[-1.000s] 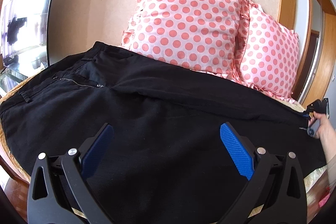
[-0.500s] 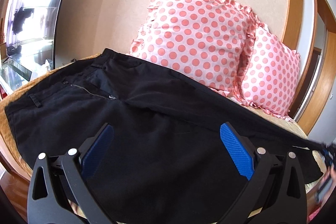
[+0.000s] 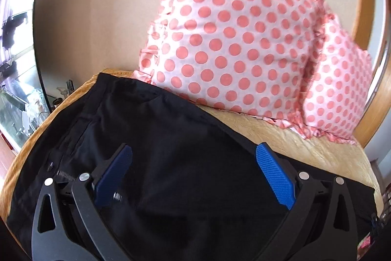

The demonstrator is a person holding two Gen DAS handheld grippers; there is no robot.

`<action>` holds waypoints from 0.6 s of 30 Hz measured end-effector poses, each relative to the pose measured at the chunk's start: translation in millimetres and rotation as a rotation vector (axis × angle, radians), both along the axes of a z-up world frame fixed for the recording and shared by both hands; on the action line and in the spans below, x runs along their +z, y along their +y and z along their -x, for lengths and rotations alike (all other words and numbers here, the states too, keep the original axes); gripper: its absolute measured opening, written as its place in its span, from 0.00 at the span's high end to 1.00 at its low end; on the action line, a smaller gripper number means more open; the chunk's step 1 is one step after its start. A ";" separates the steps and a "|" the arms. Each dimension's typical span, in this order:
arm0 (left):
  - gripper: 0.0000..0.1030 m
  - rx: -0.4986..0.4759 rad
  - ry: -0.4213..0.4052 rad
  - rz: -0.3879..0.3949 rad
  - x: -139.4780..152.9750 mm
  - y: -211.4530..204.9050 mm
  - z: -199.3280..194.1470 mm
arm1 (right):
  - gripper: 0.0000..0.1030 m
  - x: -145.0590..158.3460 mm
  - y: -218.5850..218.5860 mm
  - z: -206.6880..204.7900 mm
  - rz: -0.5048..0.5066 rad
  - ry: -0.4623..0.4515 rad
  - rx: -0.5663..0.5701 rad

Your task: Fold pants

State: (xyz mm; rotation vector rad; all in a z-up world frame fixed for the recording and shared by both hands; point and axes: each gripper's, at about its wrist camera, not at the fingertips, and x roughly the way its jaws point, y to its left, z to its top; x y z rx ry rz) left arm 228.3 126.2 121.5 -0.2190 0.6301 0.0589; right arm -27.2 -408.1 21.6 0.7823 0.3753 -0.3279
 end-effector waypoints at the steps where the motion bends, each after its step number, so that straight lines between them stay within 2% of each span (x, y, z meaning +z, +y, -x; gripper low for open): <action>1: 0.02 0.021 0.035 0.014 -1.0 2.4 -23.2 | 0.96 -0.3 -0.5 0.8 0.002 -0.001 -0.005; 4: 0.02 0.066 0.127 0.074 -9.4 10.0 -76.8 | 0.96 4.3 -2.4 0.4 0.000 -0.006 -0.020; 7: 0.03 0.132 0.213 0.063 -23.0 17.7 -123.7 | 0.96 6.6 -1.0 0.0 0.022 0.003 -0.021; 8: 0.06 0.149 0.236 0.060 -27.8 20.8 -135.1 | 0.96 6.6 -0.1 -0.5 0.033 0.009 -0.022; 10: 0.20 0.186 0.299 0.072 -39.7 28.5 -159.1 | 0.96 6.3 -0.7 -1.0 0.037 0.013 -0.021; 11: 0.21 0.199 0.333 0.107 -47.6 34.4 -170.7 | 0.96 5.8 -1.0 -1.9 0.041 0.019 -0.019; 13: 0.23 0.248 0.366 0.159 -59.7 45.2 -185.1 | 0.96 5.4 -1.5 -2.9 0.045 0.026 -0.017; 17: 0.23 0.337 0.393 0.189 -75.1 61.2 -199.6 | 0.96 7.8 0.0 -5.9 0.078 0.043 -0.013; 18: 0.33 0.358 0.396 0.200 -78.2 64.7 -201.6 | 0.96 8.7 1.1 -6.7 0.088 0.046 -0.013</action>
